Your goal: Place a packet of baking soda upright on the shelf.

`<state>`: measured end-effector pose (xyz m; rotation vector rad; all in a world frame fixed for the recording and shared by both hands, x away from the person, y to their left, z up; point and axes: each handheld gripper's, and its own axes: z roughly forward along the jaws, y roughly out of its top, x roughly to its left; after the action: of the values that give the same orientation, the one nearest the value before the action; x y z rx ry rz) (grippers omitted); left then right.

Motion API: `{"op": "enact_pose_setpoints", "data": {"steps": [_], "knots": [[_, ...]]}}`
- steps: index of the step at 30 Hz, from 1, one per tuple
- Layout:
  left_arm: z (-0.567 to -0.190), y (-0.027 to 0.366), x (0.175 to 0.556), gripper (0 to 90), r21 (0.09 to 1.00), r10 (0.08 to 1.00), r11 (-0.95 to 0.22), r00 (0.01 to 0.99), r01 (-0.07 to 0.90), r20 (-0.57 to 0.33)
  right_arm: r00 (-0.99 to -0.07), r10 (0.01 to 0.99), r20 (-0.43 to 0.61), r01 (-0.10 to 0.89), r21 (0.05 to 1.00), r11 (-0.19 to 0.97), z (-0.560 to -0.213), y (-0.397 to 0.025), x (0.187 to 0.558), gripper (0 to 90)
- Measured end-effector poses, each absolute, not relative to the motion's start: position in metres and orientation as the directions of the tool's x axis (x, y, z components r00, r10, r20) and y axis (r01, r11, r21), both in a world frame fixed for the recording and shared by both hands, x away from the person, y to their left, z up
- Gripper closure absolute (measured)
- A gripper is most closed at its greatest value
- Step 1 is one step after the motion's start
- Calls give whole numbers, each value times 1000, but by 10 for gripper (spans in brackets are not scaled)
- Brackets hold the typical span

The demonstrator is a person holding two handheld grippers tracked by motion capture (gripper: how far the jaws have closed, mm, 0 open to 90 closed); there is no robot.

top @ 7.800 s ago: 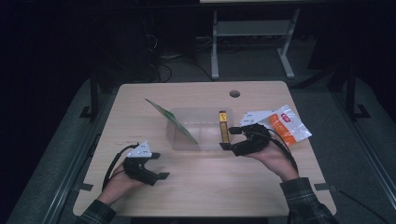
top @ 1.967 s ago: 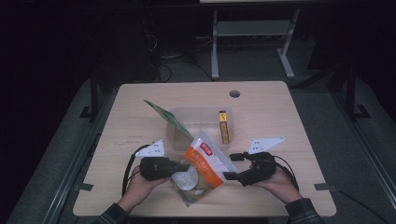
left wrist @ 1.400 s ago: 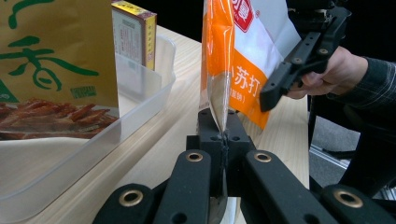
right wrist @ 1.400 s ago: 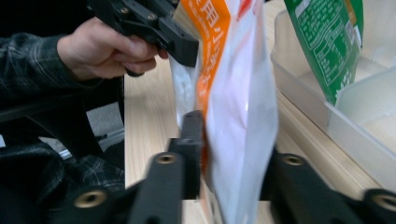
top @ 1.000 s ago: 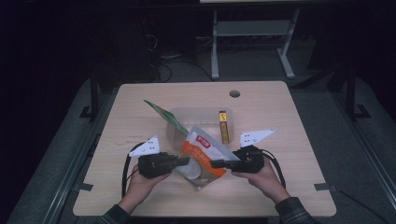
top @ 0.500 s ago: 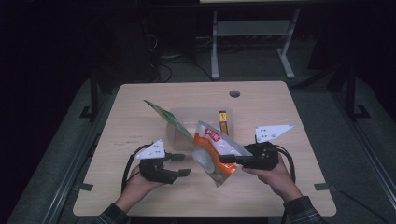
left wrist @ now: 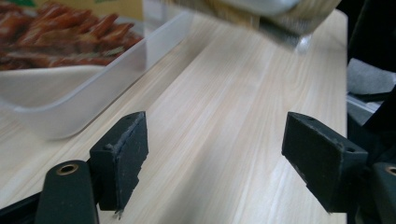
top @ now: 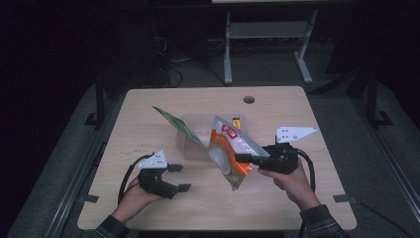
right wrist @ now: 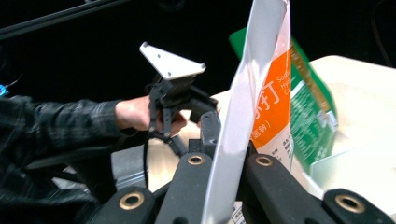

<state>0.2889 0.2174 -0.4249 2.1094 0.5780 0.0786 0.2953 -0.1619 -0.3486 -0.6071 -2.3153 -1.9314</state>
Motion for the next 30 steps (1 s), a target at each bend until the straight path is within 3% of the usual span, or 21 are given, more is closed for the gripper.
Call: {"op": "enact_pose_setpoints", "data": {"steps": [14, 30], "knots": [[-432, 224, 293, 182, 779, 451, -494, 880, 386, -150, -871, 403, 280, 340, 937, 84, -333, -150, 338, 900], [-435, 228, 296, 176, 781, 454, -491, 878, 386, -149, -822, 485, 298, 364, 930, 47, -339, -139, 376, 900]]}}
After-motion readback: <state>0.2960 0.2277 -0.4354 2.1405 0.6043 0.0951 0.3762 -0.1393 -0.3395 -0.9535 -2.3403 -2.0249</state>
